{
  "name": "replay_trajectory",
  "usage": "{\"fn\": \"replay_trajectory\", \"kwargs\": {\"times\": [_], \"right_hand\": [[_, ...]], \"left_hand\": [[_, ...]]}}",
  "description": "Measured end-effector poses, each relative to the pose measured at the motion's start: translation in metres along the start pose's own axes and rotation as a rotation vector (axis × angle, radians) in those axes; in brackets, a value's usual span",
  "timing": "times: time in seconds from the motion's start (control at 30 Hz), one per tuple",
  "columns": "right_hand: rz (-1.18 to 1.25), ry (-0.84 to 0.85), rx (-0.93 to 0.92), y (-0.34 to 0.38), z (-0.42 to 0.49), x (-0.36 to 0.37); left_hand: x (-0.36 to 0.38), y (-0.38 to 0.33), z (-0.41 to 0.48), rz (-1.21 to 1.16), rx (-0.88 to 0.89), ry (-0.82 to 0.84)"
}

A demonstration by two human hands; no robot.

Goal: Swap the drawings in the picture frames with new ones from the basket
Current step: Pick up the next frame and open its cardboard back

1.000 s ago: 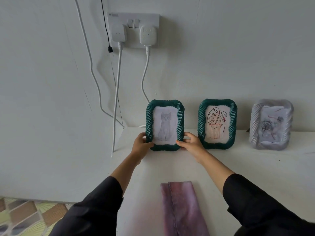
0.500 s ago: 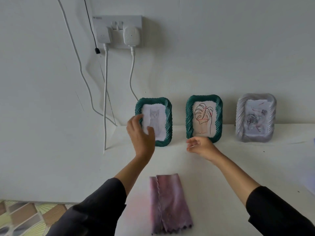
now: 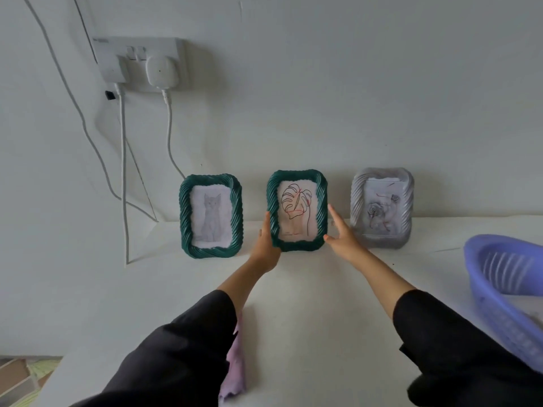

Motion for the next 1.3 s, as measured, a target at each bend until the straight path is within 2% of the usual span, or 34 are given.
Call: {"fn": "replay_trajectory", "kwargs": {"times": [0.1,0.2,0.4,0.63,0.8,0.9,0.97,1.03,1.1,1.17,1.3], "right_hand": [[0.057,0.04,-0.013,-0.011,0.005,-0.005],[0.067,0.048,-0.015,-0.014,0.007,-0.009],[0.101,-0.016,-0.121,-0.017,-0.004,-0.019],[0.22,-0.009,-0.183,-0.022,-0.039,-0.031],[0.444,0.027,-0.164,-0.016,-0.076,-0.039],[0.464,0.054,-0.18,-0.003,-0.101,-0.047],[0.428,0.07,-0.211,0.009,-0.115,-0.055],[0.324,0.053,-0.264,0.025,-0.13,-0.062],[0.137,0.017,-0.341,0.045,-0.142,-0.067],[-0.055,0.015,-0.383,0.064,-0.155,-0.067],[-0.358,0.038,-0.416,0.095,-0.185,-0.052]], "left_hand": [[0.002,0.001,0.006,-0.092,-0.05,-0.059],[0.001,0.001,0.008,-0.088,-0.1,-0.135],[0.009,-0.003,-0.007,-0.069,-0.132,-0.233],[0.015,-0.014,-0.051,0.064,0.008,-0.299],[0.02,-0.019,-0.079,-0.06,0.032,-0.365],[0.021,-0.018,-0.09,-0.051,0.088,-0.432],[0.02,-0.023,-0.098,0.024,0.089,-0.507],[0.016,-0.036,-0.109,0.079,0.06,-0.661],[0.013,-0.057,-0.121,-0.005,0.068,-0.76],[0.013,-0.08,-0.127,-0.14,0.091,-0.75],[0.014,-0.117,-0.135,-0.304,0.037,-0.564]]}}
Point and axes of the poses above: each hand's wrist, its own z-axis towards the middle knuckle, its own x-axis out of the palm, y = z × x, the point moved 2 cm from there along z, towards the middle knuckle, and after that the axes turned 15 degrees about z, right-handed, at the moved point
